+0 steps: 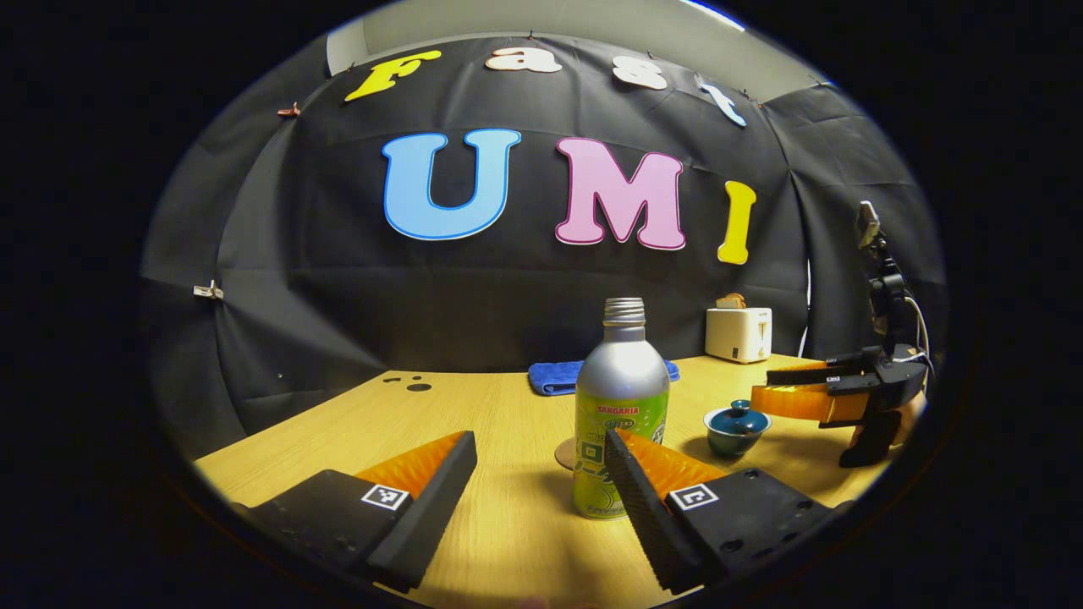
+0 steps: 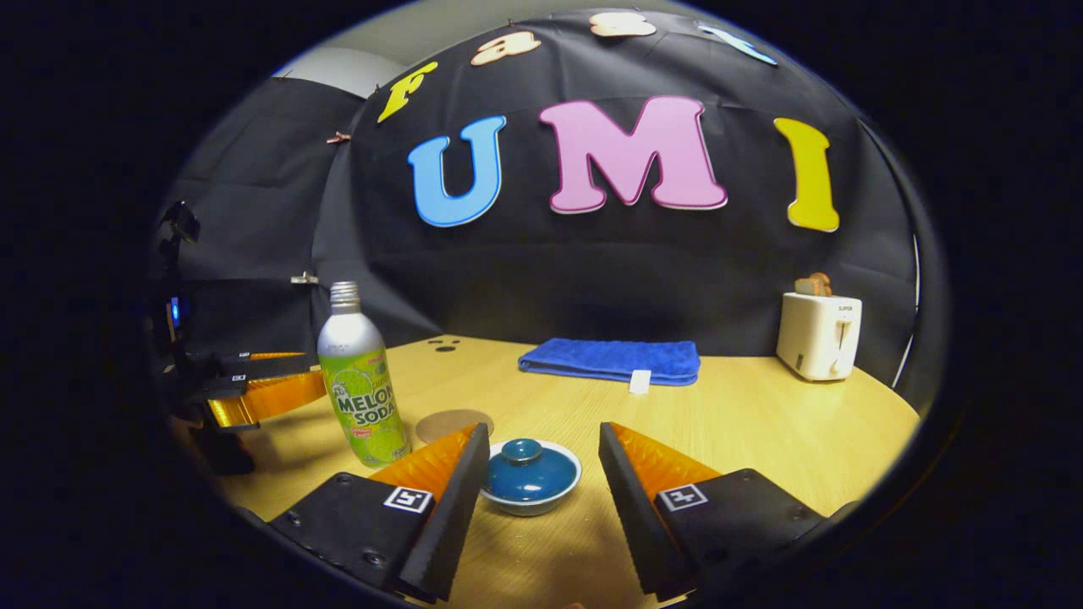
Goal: Open the teacup lid with one hand, grasp the water bottle and pour water into the teacup with the other hand; after pouring, place the water bottle on the coaster and then close the teacup lid.
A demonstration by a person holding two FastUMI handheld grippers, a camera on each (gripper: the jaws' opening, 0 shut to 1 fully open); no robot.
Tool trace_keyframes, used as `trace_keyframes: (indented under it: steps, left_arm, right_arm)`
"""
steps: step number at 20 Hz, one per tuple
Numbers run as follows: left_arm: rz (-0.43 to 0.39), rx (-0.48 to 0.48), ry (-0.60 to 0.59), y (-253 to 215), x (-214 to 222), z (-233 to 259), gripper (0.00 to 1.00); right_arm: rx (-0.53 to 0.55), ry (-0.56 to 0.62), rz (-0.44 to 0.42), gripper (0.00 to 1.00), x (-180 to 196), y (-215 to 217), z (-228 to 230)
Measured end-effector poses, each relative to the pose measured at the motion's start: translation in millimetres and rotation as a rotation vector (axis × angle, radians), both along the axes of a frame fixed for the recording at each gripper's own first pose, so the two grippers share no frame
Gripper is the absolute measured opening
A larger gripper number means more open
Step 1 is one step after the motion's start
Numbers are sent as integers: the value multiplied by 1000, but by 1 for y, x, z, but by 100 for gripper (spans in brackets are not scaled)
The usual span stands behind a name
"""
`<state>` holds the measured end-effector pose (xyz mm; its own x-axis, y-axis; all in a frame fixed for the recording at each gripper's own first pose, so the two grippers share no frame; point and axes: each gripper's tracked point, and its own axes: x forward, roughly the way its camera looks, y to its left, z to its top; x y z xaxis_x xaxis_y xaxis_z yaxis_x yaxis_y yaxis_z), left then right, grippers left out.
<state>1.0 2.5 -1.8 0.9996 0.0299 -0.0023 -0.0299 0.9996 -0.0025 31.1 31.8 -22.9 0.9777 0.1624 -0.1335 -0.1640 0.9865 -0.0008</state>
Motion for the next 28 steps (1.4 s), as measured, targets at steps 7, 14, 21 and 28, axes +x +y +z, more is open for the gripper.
trace_keyframes:
  steps: [7, 14, 21, 28]
  left_arm:
    - [-1, -1, -1, 0, 0, -1, 96]
    - [-1, -1, 0, 0, 0, -1, 96]
    - [-1, -1, -1, 0, 0, -1, 96]
    - [-77, 0, -6, -20, -7, -1, 96]
  right_arm:
    - [-81, 37, 30, 66, 9, 13, -7]
    - [-100, 80, 20, 37, 13, 11, -14]
    - [-207, 50, -18, 27, 9, 7, -11]
    - [-9, -67, -103, 31, -9, -22, 11]
